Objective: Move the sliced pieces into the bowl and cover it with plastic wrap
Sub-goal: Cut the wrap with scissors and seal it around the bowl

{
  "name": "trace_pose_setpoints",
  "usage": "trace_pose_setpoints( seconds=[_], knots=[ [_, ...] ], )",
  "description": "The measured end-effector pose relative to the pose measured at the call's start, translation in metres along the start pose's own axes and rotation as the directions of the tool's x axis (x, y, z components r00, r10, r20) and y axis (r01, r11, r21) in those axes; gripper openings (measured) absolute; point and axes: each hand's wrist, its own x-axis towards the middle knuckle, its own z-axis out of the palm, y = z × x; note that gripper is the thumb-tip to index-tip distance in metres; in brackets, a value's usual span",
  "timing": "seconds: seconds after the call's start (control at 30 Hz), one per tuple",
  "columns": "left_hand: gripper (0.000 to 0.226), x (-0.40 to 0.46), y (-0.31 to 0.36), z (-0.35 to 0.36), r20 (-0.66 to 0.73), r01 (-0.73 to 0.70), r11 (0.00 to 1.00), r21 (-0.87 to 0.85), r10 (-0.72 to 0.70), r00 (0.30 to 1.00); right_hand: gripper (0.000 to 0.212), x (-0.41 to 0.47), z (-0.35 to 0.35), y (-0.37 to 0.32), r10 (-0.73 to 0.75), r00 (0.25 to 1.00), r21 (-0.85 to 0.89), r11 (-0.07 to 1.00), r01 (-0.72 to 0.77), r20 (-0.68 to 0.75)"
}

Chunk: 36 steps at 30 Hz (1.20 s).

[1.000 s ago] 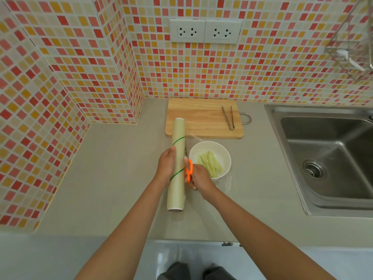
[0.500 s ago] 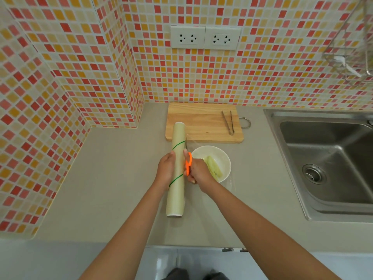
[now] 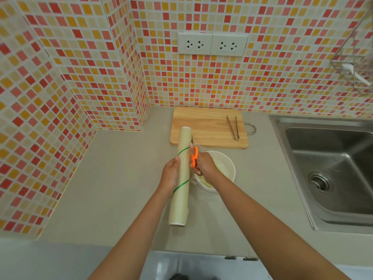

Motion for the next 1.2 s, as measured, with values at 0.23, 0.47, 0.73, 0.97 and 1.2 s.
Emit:
trace_pose_setpoints(
  seconds=[0.23,0.47,0.73,0.97,1.2],
  knots=[
    [0.040,-0.004,0.001,-0.001,-0.014,0.022,1.000,-0.018,-0.022,1.000,0.054,0.010,-0.001,-0.010,-0.017,1.000,-0.004,1.000,0.017,0.006],
    [0.034,-0.008,-0.005,-0.006,-0.022,0.054,0.998,-0.037,-0.055,0.998,0.050,0.015,-0.012,-0.027,-0.081,0.994,0.032,0.996,0.084,-0.077],
    [0.033,-0.004,-0.020,-0.024,-0.155,0.033,0.942,0.333,0.020,0.988,0.051,-0.005,-0.089,-0.008,-0.306,0.899,-0.302,0.930,0.211,-0.314],
    [0.047,-0.006,-0.033,-0.013,-0.215,0.080,0.664,0.743,0.124,0.969,0.041,-0.020,-0.137,0.056,-0.273,0.824,-0.635,0.762,-0.130,-0.496],
    [0.051,-0.005,-0.039,-0.003,-0.243,0.153,0.521,0.840,0.110,0.964,0.042,-0.026,-0.133,0.084,-0.220,0.842,-0.744,0.608,-0.276,-0.492]
  ],
)
